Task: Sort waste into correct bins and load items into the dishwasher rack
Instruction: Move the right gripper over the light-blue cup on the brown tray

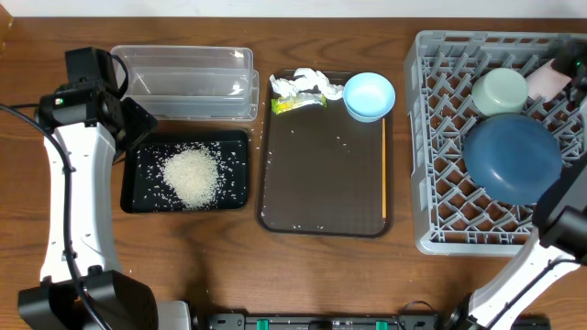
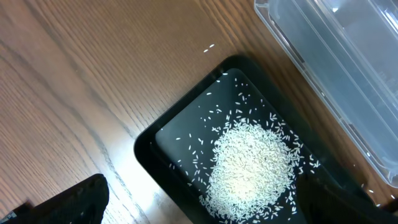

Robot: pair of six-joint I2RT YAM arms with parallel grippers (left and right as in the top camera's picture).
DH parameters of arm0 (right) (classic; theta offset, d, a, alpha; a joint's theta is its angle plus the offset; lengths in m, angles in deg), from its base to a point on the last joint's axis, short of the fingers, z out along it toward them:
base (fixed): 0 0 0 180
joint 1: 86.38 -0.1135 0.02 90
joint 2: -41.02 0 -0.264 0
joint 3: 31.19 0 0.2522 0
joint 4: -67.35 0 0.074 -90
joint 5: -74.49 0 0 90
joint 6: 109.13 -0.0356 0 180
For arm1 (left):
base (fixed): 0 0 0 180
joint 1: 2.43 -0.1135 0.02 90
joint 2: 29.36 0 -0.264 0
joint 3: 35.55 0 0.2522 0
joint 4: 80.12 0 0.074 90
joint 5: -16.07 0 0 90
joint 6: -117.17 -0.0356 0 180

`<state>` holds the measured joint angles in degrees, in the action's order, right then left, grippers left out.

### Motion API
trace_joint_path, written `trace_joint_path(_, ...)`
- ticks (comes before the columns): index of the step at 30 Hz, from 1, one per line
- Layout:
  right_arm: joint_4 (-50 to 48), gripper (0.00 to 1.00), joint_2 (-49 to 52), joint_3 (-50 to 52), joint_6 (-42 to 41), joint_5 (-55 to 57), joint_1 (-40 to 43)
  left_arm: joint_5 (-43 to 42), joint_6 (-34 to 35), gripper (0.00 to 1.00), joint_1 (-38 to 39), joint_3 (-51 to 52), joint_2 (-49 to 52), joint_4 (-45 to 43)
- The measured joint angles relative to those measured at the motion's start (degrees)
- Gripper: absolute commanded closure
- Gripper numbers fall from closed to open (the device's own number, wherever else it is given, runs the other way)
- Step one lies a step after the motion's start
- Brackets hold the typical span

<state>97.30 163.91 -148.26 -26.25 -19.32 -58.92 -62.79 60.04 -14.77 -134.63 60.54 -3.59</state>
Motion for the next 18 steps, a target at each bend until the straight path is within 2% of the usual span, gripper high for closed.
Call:
trace_joint_path(3, 1.31, 0.98, -3.72, 0.00, 0.00, -0.04, 0.00, 0.00, 0.00, 0.03, 0.00, 0.00, 0.00, 0.02)
trace_joint_path(4, 1.90, 0.94, -5.31, 0.00, -0.02, -0.28, -0.02, 0.00, 0.00, 0.03, 0.00, 0.00, 0.00, 0.02)
trace_joint_path(8, 4.28, 0.57, -10.95, 0.00, -0.15, -5.55, -0.09, 0.00, 0.00, 0.02, 0.00, 0.00, 0.00, 0.02)
trace_joint_path(9, 4.66, 0.43, -12.50, 0.00, -0.24, -9.01, -0.22, 0.00, 0.00, 0.03, 0.00, 0.00, 0.00, 0.02)
trace_joint_path(10, 4.85, 0.36, -13.66, 0.00, -0.28, -12.44, -0.28, 0.00, 0.00, 0.03, 0.00, 0.00, 0.00, 0.02)
trace_joint_path(16, 2.97, 0.29, -18.21, -0.02, -0.11, -38.58, -2.84, 0.00, 0.00, 0.02, 0.00, 0.00, 0.00, 0.02)
trace_joint_path(18, 4.94, 0.27, -18.40, -0.11, -0.09, -42.95, -4.96, 0.00, 0.00, 0.03, 0.00, 0.00, 0.00, 0.02)
